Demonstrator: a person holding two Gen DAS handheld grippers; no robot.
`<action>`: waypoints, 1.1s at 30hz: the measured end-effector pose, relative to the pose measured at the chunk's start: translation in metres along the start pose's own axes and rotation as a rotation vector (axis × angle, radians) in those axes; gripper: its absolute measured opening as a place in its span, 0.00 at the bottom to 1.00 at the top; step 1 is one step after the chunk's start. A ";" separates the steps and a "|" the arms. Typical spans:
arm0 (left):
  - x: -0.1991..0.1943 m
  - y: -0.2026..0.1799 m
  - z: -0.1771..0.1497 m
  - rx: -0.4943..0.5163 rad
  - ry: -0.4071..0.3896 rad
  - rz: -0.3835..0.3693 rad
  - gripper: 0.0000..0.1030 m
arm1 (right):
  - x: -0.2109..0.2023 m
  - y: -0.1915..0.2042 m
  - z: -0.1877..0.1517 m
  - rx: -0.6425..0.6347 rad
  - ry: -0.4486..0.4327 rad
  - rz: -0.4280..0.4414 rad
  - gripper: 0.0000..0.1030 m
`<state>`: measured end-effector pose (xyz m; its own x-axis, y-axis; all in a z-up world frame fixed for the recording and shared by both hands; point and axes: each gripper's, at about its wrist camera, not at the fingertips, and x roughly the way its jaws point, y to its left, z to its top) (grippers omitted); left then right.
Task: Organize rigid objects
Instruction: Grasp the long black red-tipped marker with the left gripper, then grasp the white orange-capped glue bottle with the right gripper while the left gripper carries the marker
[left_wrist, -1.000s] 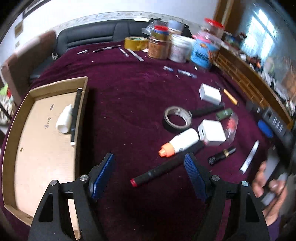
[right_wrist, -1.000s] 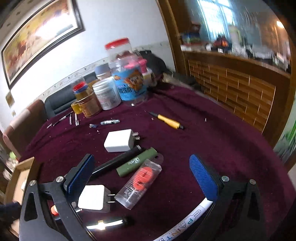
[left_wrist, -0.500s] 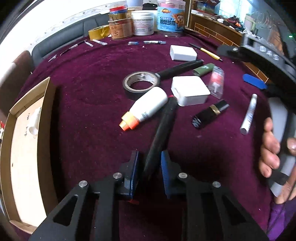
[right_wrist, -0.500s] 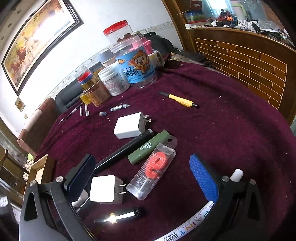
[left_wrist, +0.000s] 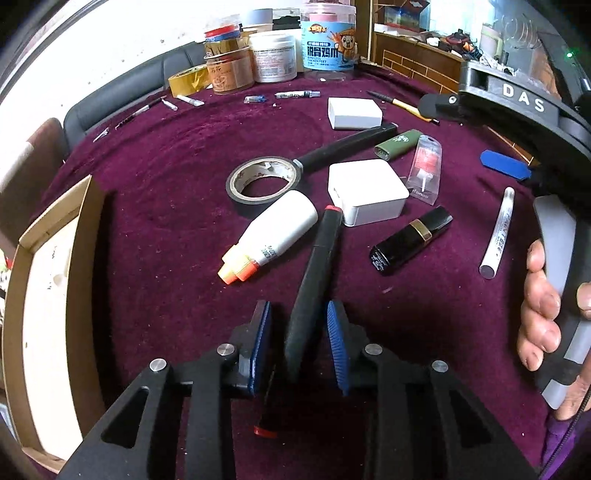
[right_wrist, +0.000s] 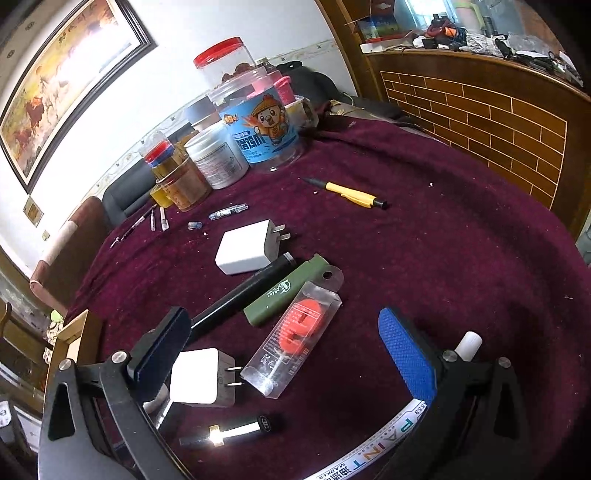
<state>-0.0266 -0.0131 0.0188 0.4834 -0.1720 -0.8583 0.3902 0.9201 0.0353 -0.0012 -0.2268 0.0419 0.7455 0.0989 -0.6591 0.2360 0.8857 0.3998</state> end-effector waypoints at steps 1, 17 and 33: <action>-0.001 0.003 -0.001 -0.017 0.001 -0.028 0.14 | 0.001 0.001 0.000 -0.004 0.001 -0.002 0.99; -0.123 0.102 -0.041 -0.284 -0.226 -0.140 0.11 | 0.017 0.027 -0.012 -0.134 0.050 -0.011 0.99; -0.125 0.181 -0.081 -0.472 -0.214 -0.068 0.11 | 0.054 0.155 -0.066 -0.266 0.388 0.104 0.69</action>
<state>-0.0801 0.2034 0.0908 0.6376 -0.2594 -0.7253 0.0543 0.9544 -0.2936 0.0345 -0.0540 0.0258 0.4569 0.3099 -0.8338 -0.0326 0.9426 0.3324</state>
